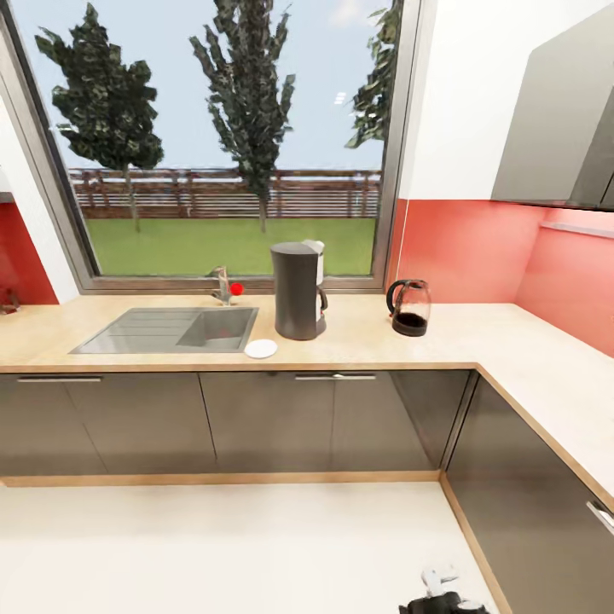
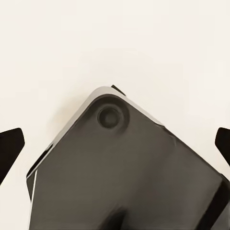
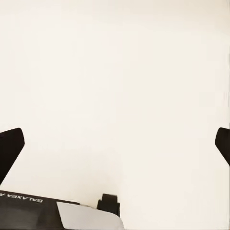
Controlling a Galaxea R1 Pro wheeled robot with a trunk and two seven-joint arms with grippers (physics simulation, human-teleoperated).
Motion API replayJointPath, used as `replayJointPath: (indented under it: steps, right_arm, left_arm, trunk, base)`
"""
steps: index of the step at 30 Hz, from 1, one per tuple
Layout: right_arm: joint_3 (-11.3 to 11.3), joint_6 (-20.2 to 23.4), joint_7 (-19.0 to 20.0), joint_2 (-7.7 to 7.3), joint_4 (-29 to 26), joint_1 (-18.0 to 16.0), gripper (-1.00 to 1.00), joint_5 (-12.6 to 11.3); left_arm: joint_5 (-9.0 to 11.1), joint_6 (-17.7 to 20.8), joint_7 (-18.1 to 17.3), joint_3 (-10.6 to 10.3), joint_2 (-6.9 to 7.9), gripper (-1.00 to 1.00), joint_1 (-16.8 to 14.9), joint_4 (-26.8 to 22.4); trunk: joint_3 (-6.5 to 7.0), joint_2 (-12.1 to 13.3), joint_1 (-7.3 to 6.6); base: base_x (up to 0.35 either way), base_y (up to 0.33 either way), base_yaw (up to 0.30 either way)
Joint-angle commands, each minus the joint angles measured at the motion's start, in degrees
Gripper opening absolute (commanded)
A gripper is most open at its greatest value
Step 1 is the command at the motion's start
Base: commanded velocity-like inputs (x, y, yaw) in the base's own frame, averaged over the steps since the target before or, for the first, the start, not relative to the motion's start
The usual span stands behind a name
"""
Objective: Set up a coffee station on the kitchen countertop: keep the coffee maker on the countertop, move the bottle of coffee from the kitchen shelf to the counter next to the coffee maker, place a paper coffee filter on top of the coffee maker, put the saucer next to the coffee maker with the coffee cup on the saucer, and place the electric kettle next to the coffee maker.
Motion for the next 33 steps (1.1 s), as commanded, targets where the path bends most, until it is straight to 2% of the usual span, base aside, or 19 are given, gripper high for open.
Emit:
replayJointPath:
  steps: [1, 4, 5, 7, 9, 11, 12, 15, 21, 28, 31, 32, 33]
  right_arm:
    - [0.4, -2.0, 0.0, -0.05, 0.2, 0.3, 1.0, 3.4]
    - [0.4, -5.1, -0.5, -0.27, 0.2, 0.7, 1.0, 8.6]
    - [0.4, -7.8, -1.0, -0.05, 0.2, 1.9, 1.0, 11.7]
    - [0.4, -9.7, -1.9, 0.14, 0.2, 3.7, 1.0, 15.3]
    - [0.4, -12.0, -2.9, 0.94, 0.2, 7.6, 1.0, 21.5]
    - [0.4, -12.2, -3.0, 1.33, 0.2, 8.8, 1.0, 23.0]
    - [0.4, -12.5, -3.0, 1.78, 0.2, 10.2, 1.0, 25.3]
    - [0.4, -12.3, -3.0, 2.17, 0.2, 11.3, 1.0, 28.2]
    - [0.3, -10.4, -3.1, 2.43, 0.2, 11.7, 1.0, 29.5]
    - [-0.4, -10.2, -3.3, 2.44, 0.2, 11.8, 1.0, 29.1]
    - [-3.4, -10.2, -3.8, 2.11, 0.1, 11.8, 1.0, 25.0]
    - [-3.8, -10.2, -3.9, 2.06, 0.1, 11.8, 1.0, 24.3]
    - [-4.8, -10.7, -4.0, 1.85, 0.1, 11.7, 1.0, 22.3]
  left_arm:
    - [0.0, 0.0, -0.2, 0.4, -0.03, 1.0, 0.0, -0.1]
    - [0.0, 0.0, -0.3, 0.5, 0.08, 1.0, 0.0, 0.1]
    - [0.4, 0.0, -0.4, 0.7, 0.13, 1.0, 0.0, 0.1]
    - [0.9, 0.0, -0.4, 0.7, 0.15, 1.0, 0.0, 0.2]
    - [1.8, 0.0, -0.5, 0.7, 0.16, 1.0, 0.0, 0.2]
    - [1.9, 0.0, -0.5, 0.7, 0.16, 1.0, 0.0, 0.2]
    - [2.0, 0.0, -0.5, 0.7, 0.16, 1.0, 0.0, 0.2]
    - [2.1, 0.0, -0.5, 0.7, 0.12, 1.0, 0.0, 0.3]
    - [2.0, 0.0, -0.5, 0.6, 0.09, 1.0, 0.0, 0.3]
    - [1.2, 0.1, -0.5, 0.0, 0.2, 1.0, 0.0, 0.2]
    - [1.4, 0.1, -0.2, 0.1, 0.22, 1.0, 0.0, 0.1]
    - [1.3, 0.1, -0.2, 0.1, 0.21, 1.0, 0.0, 0.1]
    - [1.1, 0.0, -0.2, 0.0, 0.18, 1.0, 0.0, 0.1]
  trunk:
    - [-0.09, -0.1, 0.02]
    - [-0.09, -0.1, 0.02]
    - [-0.09, -0.1, 0.02]
    - [-0.09, -0.1, 0.02]
    - [-0.09, -0.1, 0.02]
    - [-0.09, -0.1, 0.02]
    - [-0.09, -0.1, 0.02]
    - [-0.09, -0.1, 0.02]
    - [-0.09, -0.1, 0.02]
    - [-0.09, -0.1, 0.02]
    - [-0.09, -0.1, 0.02]
    - [-0.09, -0.1, 0.02]
    - [-0.09, -0.1, 0.02]
  base:
    - [0.0, 0.0, 0.0]
    - [0.0, 0.0, 0.0]
    - [0.0, 0.0, 0.0]
    - [0.0, 0.0, 0.0]
    - [0.0, 0.0, 0.0]
    - [0.0, 0.0, 0.0]
    - [0.0, 0.0, 0.0]
    - [0.0, 0.0, 0.0]
    - [0.0, 0.0, 0.0]
    - [0.0, 0.0, 0.0]
    - [0.0, 0.0, 0.0]
    - [0.0, 0.0, 0.0]
    - [0.0, 0.0, 0.0]
